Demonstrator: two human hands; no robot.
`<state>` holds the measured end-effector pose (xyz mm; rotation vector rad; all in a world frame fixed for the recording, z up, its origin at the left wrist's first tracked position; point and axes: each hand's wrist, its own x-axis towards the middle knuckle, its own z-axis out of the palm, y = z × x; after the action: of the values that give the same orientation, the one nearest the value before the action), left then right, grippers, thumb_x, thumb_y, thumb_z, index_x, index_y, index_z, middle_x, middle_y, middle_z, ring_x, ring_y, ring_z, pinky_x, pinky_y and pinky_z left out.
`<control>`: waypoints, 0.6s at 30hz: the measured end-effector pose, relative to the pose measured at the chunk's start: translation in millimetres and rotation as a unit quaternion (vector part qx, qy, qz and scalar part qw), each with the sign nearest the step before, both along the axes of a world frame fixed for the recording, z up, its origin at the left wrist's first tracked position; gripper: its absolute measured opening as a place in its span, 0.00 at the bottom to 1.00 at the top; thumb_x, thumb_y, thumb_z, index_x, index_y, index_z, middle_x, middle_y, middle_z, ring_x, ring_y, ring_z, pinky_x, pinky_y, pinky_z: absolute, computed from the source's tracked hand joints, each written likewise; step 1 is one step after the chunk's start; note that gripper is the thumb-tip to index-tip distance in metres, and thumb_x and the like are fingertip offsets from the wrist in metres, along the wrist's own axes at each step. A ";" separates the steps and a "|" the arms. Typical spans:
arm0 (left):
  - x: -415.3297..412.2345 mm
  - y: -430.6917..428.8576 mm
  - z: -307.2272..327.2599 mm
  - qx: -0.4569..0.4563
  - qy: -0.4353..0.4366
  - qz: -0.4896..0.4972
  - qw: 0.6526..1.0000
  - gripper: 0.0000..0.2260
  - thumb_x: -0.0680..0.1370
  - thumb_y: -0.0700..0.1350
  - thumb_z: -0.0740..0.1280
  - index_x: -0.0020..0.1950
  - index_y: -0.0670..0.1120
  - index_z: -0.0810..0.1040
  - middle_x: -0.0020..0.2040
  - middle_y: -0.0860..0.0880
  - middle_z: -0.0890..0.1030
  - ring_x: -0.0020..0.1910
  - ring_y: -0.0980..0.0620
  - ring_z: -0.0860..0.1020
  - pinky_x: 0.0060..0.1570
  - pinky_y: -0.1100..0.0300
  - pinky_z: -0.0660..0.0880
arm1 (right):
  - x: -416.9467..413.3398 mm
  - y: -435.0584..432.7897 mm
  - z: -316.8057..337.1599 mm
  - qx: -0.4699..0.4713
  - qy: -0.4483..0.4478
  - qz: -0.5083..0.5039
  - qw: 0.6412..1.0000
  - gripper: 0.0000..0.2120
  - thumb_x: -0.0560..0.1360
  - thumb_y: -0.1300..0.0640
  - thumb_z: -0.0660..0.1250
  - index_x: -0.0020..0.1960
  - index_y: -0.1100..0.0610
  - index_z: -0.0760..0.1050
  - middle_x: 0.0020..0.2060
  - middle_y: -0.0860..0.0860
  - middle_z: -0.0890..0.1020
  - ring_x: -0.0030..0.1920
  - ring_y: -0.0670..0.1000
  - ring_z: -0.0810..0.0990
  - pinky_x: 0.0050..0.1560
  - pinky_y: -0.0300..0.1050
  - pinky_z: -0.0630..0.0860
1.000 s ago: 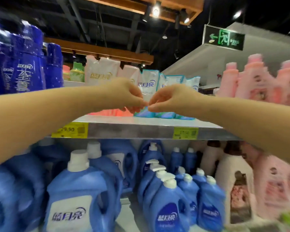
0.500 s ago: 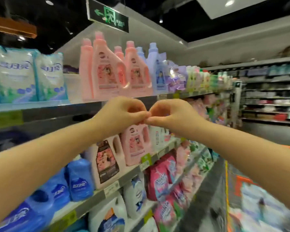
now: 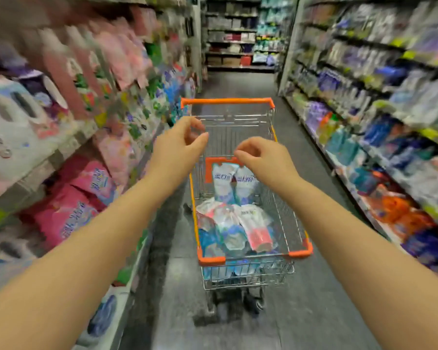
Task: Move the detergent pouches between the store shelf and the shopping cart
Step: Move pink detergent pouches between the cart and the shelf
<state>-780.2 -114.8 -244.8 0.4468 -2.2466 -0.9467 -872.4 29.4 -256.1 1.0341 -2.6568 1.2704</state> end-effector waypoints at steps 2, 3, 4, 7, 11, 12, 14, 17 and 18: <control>-37.5 -8.5 -31.6 0.030 -0.031 -0.014 0.999 0.07 0.76 0.45 0.66 0.53 0.46 0.77 0.40 0.48 0.81 0.43 0.50 0.78 0.48 0.57 0.71 | -28.4 -1.1 -29.6 0.002 -0.040 -0.033 0.999 0.05 0.75 0.55 0.67 0.48 0.55 0.80 0.41 0.48 0.80 0.42 0.44 0.75 0.39 0.35 0.65; -54.0 -12.2 -46.7 0.041 -0.045 -0.020 0.998 0.07 0.76 0.45 0.66 0.53 0.46 0.76 0.41 0.47 0.81 0.43 0.49 0.78 0.49 0.56 0.72 | -40.3 -1.2 -44.2 -0.002 -0.062 -0.048 0.997 0.05 0.75 0.56 0.67 0.48 0.55 0.80 0.40 0.47 0.80 0.42 0.44 0.75 0.40 0.35 0.65; -69.6 -15.7 -61.4 0.048 -0.057 -0.025 0.997 0.08 0.76 0.45 0.66 0.53 0.46 0.76 0.41 0.47 0.81 0.42 0.49 0.77 0.47 0.56 0.72 | -51.3 -1.2 -58.3 -0.006 -0.086 -0.058 0.995 0.03 0.75 0.56 0.67 0.46 0.54 0.79 0.40 0.47 0.79 0.42 0.44 0.75 0.40 0.34 0.66; -113.8 -22.4 -102.7 0.068 -0.099 -0.019 0.993 0.07 0.76 0.46 0.65 0.53 0.47 0.75 0.39 0.50 0.79 0.39 0.52 0.75 0.40 0.60 0.66 | -87.8 -0.2 -101.8 -0.010 -0.152 -0.080 0.985 0.03 0.75 0.57 0.66 0.46 0.54 0.79 0.40 0.48 0.80 0.41 0.44 0.76 0.36 0.27 0.67; -166.0 -24.0 -159.9 0.113 -0.133 0.006 0.985 0.11 0.76 0.46 0.66 0.57 0.47 0.73 0.39 0.54 0.77 0.37 0.54 0.73 0.37 0.63 0.63 | -143.1 -4.8 -162.0 -0.014 -0.220 -0.113 0.969 0.02 0.75 0.56 0.66 0.46 0.53 0.78 0.41 0.49 0.80 0.42 0.45 0.76 0.38 0.30 0.68; -176.9 -23.6 -175.4 0.126 -0.144 0.016 0.981 0.12 0.76 0.45 0.65 0.59 0.47 0.71 0.41 0.53 0.77 0.36 0.56 0.73 0.35 0.65 0.63 | -155.6 -6.7 -178.7 -0.016 -0.246 -0.127 0.961 0.02 0.75 0.56 0.66 0.47 0.53 0.78 0.41 0.49 0.80 0.42 0.46 0.76 0.41 0.35 0.69; -200.5 -21.2 -208.3 0.154 -0.169 0.030 0.973 0.17 0.77 0.45 0.65 0.65 0.47 0.67 0.46 0.54 0.77 0.35 0.62 0.72 0.31 0.70 0.64 | -181.1 -10.1 -214.6 -0.001 -0.302 -0.149 0.942 0.09 0.75 0.55 0.67 0.54 0.55 0.76 0.41 0.49 0.78 0.42 0.49 0.75 0.42 0.40 0.68; -234.6 -6.9 -263.1 0.211 -0.211 0.055 0.953 0.27 0.77 0.43 0.66 0.73 0.46 0.59 0.52 0.52 0.73 0.40 0.56 0.74 0.36 0.68 0.64 | -213.8 -13.8 -269.5 0.064 -0.355 -0.144 0.921 0.21 0.75 0.56 0.68 0.66 0.57 0.68 0.52 0.54 0.78 0.51 0.54 0.77 0.51 0.44 0.72; -244.7 0.2 -282.8 0.228 -0.227 0.063 0.945 0.30 0.76 0.42 0.66 0.74 0.45 0.56 0.54 0.51 0.73 0.43 0.53 0.74 0.39 0.69 0.65 | -222.3 -13.4 -285.0 0.085 -0.371 -0.144 0.913 0.25 0.74 0.56 0.68 0.69 0.57 0.65 0.58 0.56 0.77 0.57 0.55 0.76 0.57 0.46 0.71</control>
<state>-1025.0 -114.6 -527.6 1.0984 -2.3419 -1.4139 -1094.7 15.9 -541.1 0.1130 -3.3256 1.6204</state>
